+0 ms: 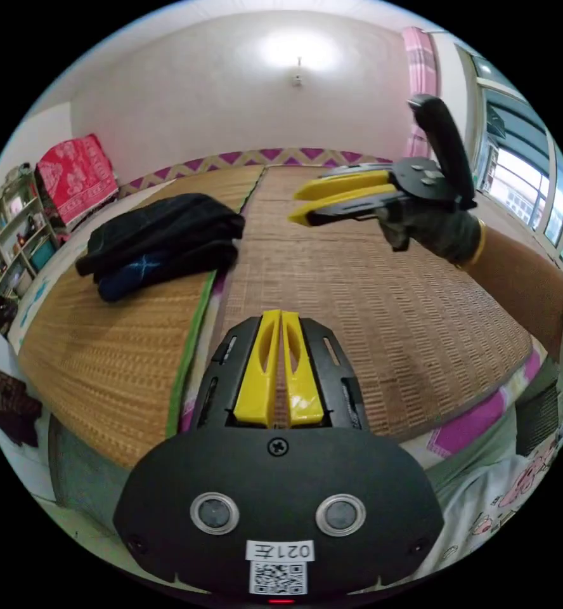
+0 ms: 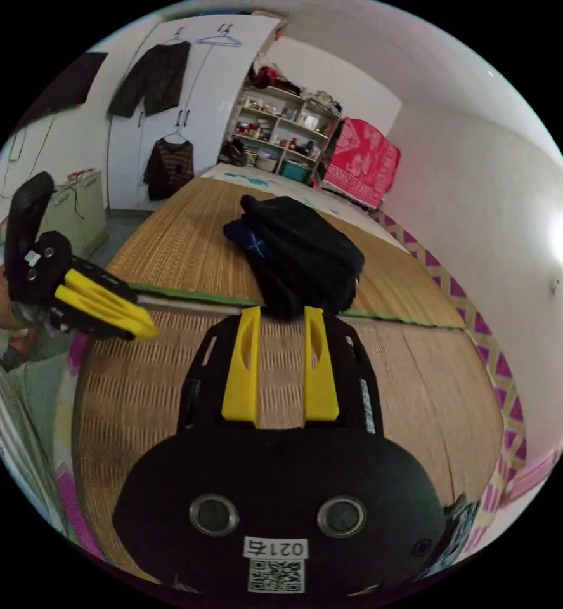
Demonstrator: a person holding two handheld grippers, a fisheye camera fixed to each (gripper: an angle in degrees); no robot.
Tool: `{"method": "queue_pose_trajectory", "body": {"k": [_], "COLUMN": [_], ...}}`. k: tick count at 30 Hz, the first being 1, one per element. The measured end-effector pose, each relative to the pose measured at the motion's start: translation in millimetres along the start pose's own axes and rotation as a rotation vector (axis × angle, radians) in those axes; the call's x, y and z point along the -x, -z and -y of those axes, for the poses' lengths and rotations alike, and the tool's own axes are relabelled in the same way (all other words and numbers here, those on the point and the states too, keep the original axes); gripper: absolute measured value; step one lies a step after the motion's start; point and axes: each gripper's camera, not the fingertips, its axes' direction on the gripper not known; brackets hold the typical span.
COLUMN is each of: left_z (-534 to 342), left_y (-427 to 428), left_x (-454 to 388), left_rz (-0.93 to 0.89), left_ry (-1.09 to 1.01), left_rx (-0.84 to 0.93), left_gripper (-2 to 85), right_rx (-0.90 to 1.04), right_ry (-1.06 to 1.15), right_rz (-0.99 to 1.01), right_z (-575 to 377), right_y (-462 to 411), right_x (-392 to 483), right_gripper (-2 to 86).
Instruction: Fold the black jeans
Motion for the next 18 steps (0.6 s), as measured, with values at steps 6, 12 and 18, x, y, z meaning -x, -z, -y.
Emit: {"method": "queue_pose_trajectory", "body": {"k": [6,12,18], "left_z": [-36,-58,-68], "left_y": [8,13,18], "left_x": [36,65,89], "left_rz": [0.042,0.038,0.02], "left_ry": [0.055,0.093,0.133], "left_rx": [0.015,0.026,0.019], "left_gripper": [-0.9,-0.9,-0.9], "right_rx": [-0.009,0.032,0.094], "right_ry": [0.125,0.243,0.291], "right_rz": [0.02,0.026,-0.027], "right_z": [71,114,114], "right_y": [-136,-246,-318], "right_x": [32,58,80], "right_gripper": [11.5,14.6,12.4]}}
